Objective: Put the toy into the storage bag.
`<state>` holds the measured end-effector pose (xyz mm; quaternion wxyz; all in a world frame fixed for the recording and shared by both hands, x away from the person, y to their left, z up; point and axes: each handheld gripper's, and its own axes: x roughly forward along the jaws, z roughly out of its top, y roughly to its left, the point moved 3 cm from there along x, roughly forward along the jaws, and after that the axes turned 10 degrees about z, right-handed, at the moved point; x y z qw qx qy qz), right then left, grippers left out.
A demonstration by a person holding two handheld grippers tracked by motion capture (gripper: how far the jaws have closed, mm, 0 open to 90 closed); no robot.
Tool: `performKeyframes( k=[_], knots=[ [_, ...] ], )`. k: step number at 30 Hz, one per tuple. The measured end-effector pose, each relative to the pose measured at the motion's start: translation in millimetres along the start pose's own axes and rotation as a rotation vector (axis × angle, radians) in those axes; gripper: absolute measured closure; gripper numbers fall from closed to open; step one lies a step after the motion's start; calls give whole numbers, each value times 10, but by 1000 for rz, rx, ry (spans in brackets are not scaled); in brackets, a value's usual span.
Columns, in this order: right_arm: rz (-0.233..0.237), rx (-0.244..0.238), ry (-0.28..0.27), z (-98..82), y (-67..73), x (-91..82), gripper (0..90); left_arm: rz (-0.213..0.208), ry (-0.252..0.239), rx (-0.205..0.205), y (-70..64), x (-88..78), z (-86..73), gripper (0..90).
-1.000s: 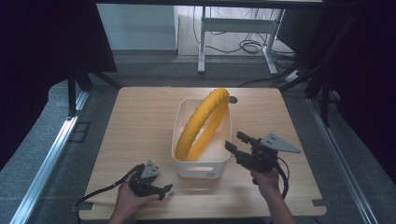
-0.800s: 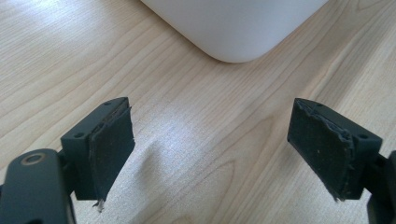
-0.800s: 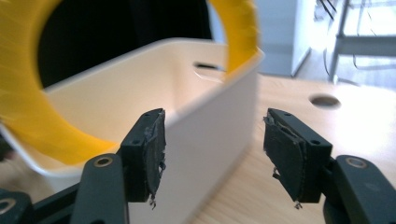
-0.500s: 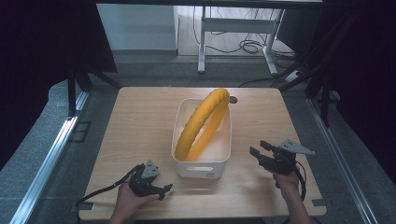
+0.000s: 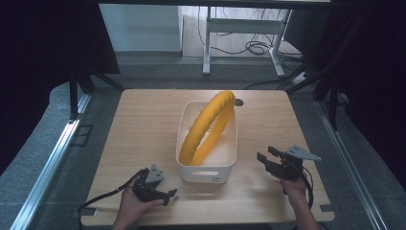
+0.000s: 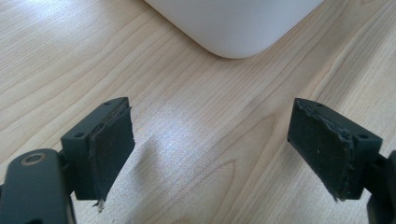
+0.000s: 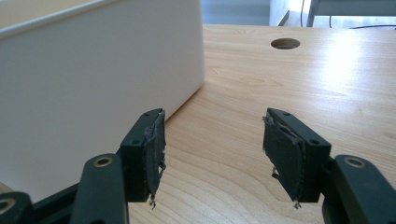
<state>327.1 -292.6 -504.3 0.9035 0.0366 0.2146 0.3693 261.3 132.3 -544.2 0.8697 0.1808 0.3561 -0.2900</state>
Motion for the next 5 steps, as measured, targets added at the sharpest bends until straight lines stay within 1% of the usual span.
performKeyframes(
  k=[2,5],
  knots=[
    [-5,-7,3,-10,-4,2,388,-3,-3,-5,5,-7,5,147],
    [1,-1,2,-24,-8,3,384,0,-2,-8,12,-3,9,147]
  ],
)
